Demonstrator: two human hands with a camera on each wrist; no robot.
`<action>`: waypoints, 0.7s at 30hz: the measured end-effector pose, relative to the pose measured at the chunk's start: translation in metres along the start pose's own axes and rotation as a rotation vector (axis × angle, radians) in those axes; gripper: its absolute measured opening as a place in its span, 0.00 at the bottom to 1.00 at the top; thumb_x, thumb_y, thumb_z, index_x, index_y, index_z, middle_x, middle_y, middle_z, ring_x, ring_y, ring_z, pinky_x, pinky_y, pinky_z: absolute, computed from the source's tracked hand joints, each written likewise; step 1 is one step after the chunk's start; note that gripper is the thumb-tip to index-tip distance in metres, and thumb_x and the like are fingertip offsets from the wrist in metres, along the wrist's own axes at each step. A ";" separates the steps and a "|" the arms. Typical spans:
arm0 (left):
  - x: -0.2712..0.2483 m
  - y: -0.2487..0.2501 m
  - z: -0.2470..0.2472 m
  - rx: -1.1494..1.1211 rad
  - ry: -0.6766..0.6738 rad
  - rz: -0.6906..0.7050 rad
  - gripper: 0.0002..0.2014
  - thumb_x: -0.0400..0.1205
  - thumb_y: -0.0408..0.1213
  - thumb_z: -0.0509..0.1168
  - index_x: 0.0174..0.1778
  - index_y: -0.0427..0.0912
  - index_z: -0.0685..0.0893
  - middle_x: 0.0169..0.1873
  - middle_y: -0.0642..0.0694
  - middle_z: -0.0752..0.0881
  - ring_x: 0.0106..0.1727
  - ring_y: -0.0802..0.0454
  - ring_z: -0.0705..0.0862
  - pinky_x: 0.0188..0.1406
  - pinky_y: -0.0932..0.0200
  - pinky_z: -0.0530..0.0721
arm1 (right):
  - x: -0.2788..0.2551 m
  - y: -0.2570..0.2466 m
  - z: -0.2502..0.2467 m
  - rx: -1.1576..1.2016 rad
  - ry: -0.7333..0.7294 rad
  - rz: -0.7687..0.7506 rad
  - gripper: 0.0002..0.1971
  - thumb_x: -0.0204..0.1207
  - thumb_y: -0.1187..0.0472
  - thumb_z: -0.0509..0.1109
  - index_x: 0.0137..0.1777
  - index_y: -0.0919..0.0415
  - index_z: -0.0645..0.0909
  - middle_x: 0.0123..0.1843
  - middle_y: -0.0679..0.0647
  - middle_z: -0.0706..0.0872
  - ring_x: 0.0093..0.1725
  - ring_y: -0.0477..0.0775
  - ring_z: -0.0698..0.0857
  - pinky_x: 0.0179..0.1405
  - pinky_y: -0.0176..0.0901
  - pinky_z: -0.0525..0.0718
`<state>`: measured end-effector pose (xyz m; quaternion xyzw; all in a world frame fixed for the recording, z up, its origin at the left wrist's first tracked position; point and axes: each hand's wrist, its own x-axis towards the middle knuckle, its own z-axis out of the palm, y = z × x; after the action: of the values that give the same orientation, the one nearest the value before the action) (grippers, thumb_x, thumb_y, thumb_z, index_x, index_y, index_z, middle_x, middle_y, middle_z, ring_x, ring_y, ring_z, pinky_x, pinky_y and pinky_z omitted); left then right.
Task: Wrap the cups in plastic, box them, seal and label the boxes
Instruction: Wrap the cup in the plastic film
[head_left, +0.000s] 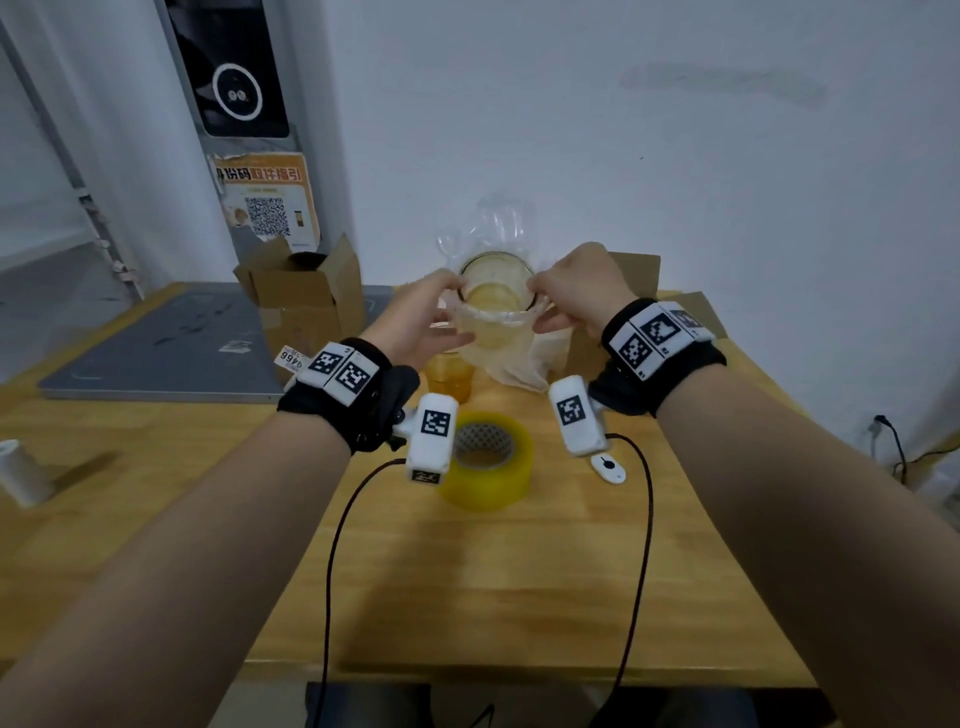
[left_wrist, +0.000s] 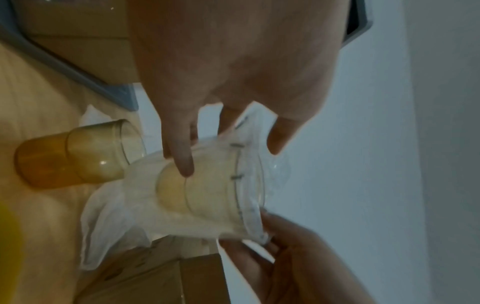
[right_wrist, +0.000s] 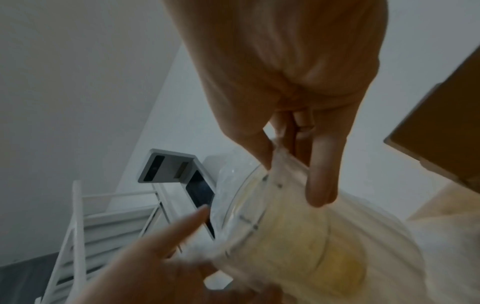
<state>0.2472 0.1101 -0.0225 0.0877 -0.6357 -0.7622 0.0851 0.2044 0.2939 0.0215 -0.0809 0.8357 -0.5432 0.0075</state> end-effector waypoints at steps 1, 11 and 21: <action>0.001 -0.003 0.001 0.027 0.066 0.025 0.05 0.86 0.37 0.70 0.49 0.40 0.83 0.48 0.40 0.82 0.54 0.39 0.85 0.62 0.38 0.89 | -0.003 -0.002 0.002 -0.024 0.002 -0.030 0.05 0.78 0.69 0.75 0.44 0.69 0.82 0.36 0.62 0.83 0.30 0.63 0.93 0.39 0.54 0.95; 0.009 -0.019 -0.010 0.276 0.284 0.222 0.03 0.78 0.37 0.79 0.40 0.48 0.92 0.40 0.43 0.93 0.45 0.43 0.93 0.53 0.39 0.93 | -0.008 0.007 0.014 -0.034 -0.096 -0.082 0.19 0.80 0.66 0.75 0.65 0.55 0.72 0.62 0.58 0.77 0.45 0.58 0.85 0.36 0.47 0.93; 0.007 -0.015 0.005 0.340 0.354 0.199 0.11 0.70 0.39 0.84 0.36 0.47 0.86 0.35 0.47 0.90 0.42 0.44 0.92 0.50 0.39 0.93 | 0.001 0.013 0.020 -0.379 0.123 -0.232 0.13 0.73 0.75 0.65 0.34 0.58 0.70 0.33 0.51 0.74 0.35 0.56 0.77 0.28 0.39 0.73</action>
<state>0.2391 0.1165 -0.0369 0.1697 -0.7353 -0.6052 0.2536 0.2040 0.2812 0.0015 -0.1432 0.9068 -0.3775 -0.1212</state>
